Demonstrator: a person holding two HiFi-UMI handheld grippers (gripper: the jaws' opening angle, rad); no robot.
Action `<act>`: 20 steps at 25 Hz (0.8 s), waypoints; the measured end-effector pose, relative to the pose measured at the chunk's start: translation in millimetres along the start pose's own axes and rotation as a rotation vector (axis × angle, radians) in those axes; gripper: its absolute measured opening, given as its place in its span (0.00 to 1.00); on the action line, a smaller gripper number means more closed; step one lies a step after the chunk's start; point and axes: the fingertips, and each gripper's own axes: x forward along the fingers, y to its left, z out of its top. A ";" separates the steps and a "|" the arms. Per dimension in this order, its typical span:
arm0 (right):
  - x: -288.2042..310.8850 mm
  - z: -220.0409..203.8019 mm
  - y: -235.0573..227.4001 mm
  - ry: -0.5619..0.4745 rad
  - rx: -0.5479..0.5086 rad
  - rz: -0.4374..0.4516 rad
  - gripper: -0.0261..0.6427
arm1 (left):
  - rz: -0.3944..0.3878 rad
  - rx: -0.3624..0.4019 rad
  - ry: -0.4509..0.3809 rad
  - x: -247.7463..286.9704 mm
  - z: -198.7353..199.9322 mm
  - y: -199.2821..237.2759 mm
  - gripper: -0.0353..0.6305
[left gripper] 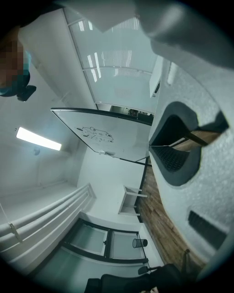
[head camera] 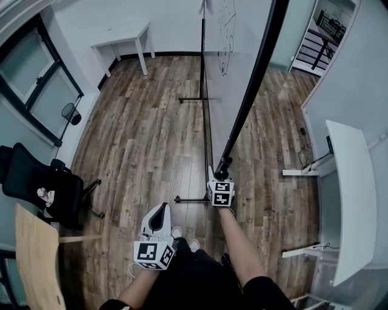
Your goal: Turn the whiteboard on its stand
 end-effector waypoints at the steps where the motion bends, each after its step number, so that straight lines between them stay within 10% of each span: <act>1: -7.4 -3.0 1.7 -0.003 -0.001 0.000 0.27 | -0.007 0.003 -0.002 -3.0 0.5 -2.8 0.08; 20: -107.5 -43.5 16.5 -0.047 -0.005 -0.014 0.27 | -0.181 0.020 0.025 -38.1 -13.6 -34.3 0.08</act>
